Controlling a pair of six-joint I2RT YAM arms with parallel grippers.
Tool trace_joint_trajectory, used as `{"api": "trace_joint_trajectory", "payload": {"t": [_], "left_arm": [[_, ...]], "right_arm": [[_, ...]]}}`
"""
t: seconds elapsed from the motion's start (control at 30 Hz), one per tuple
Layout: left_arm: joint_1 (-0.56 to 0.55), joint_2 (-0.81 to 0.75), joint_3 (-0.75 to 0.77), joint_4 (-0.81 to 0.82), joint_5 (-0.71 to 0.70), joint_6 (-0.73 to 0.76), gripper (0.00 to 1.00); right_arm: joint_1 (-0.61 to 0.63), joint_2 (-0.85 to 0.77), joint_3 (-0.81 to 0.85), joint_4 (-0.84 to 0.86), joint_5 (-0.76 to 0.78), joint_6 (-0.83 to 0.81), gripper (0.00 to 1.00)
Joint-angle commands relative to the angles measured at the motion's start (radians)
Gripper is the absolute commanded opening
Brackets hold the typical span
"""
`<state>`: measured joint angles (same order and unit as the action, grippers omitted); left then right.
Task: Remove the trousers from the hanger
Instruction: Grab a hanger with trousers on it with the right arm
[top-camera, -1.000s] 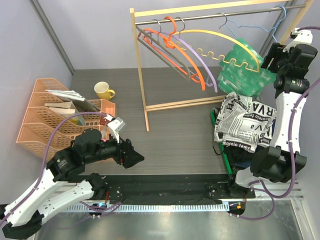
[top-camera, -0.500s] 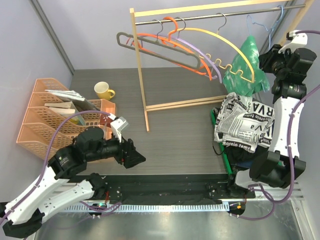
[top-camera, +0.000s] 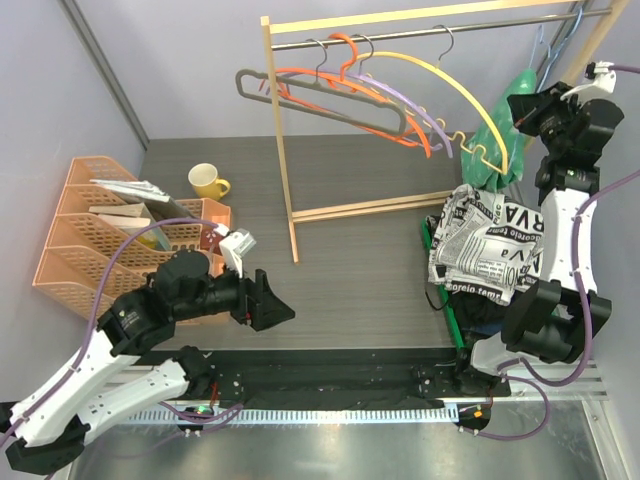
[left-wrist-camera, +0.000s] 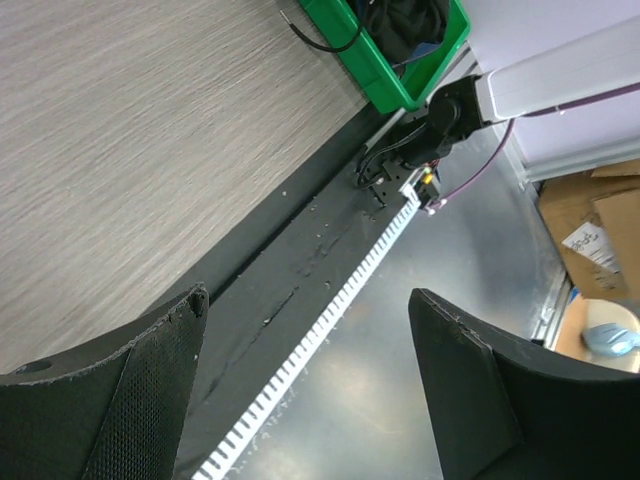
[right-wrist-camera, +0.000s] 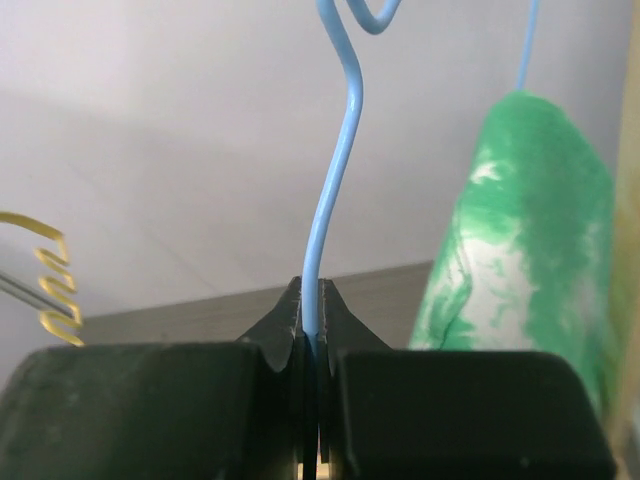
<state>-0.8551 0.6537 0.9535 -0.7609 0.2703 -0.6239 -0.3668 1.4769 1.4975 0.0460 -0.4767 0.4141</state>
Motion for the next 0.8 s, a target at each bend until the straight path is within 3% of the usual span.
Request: {"api": "trace_joint_trajectory", "payload": {"t": [0.0, 0.2, 0.77], "left_arm": [[-0.001, 0.011, 0.016, 0.060, 0.001, -0.069, 0.81], [-0.001, 0.023, 0.019, 0.057, -0.032, -0.080, 0.81], [0.001, 0.274, 0.203, -0.041, -0.134, 0.039, 0.81]], "right_arm": [[-0.003, -0.050, -0.081, 0.496, -0.082, 0.297, 0.01], [-0.003, -0.021, -0.161, 0.832, -0.175, 0.433, 0.01], [-0.003, 0.005, -0.138, 1.038, -0.296, 0.140, 0.01]]}}
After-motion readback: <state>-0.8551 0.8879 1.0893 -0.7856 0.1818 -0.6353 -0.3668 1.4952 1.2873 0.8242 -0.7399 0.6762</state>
